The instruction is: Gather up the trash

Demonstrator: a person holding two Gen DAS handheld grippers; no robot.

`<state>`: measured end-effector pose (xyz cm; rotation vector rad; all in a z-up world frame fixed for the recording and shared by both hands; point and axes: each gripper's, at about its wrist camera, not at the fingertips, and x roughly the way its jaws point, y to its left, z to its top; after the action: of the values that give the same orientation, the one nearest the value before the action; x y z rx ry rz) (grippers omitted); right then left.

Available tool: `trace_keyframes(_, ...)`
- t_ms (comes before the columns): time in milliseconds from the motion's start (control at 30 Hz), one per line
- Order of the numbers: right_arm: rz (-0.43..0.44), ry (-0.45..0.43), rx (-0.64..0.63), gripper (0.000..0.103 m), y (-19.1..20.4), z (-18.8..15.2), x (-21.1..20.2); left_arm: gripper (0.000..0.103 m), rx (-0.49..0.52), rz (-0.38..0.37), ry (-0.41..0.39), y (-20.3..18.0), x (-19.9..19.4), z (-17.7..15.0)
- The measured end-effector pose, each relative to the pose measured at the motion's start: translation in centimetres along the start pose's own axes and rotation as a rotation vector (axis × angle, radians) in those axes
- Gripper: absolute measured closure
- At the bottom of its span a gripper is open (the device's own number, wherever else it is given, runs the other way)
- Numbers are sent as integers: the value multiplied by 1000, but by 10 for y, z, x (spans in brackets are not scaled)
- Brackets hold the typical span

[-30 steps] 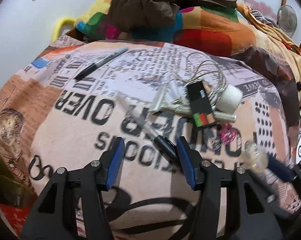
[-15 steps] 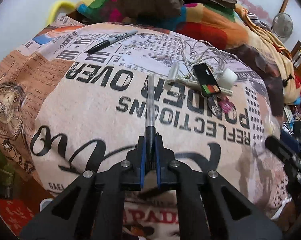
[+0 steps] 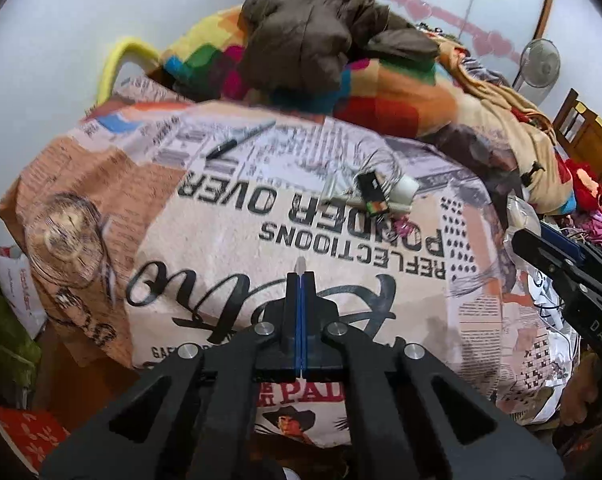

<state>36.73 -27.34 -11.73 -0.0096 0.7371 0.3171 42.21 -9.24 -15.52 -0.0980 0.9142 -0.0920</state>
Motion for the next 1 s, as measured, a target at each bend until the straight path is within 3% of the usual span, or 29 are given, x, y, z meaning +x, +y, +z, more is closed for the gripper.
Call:
trace_keyframes(133, 7, -6, 12, 70, 4, 1, -2, 103, 30, 5, 24, -4, 15, -4)
trace_keyframes(200, 21, 3, 28, 70, 2, -3, 0, 103, 34, 22, 86, -3, 41, -10)
trace_keyframes(267, 16, 9, 30, 70, 0, -6, 2, 103, 9, -23, 143, 3, 59, -17)
trace_keyframes(400, 14, 40, 34, 70, -8, -11, 14, 103, -10, -19, 211, 9, 85, -30)
trace_keyframes(467, 13, 50, 38, 70, -11, -12, 18, 100, -15, -32, 205, 11, 86, -32)
trace_keyframes(667, 0, 59, 64, 70, -23, -16, 29, 79, 3, -64, 187, 0, 83, -12)
trace_keyframes(900, -5, 59, 87, 70, -38, -20, 39, 71, 12, -174, 149, -38, 95, 38)
trace_keyframes(1000, -2, 65, 92, 70, -44, -22, 44, 70, 28, -188, 147, -54, 109, 53)
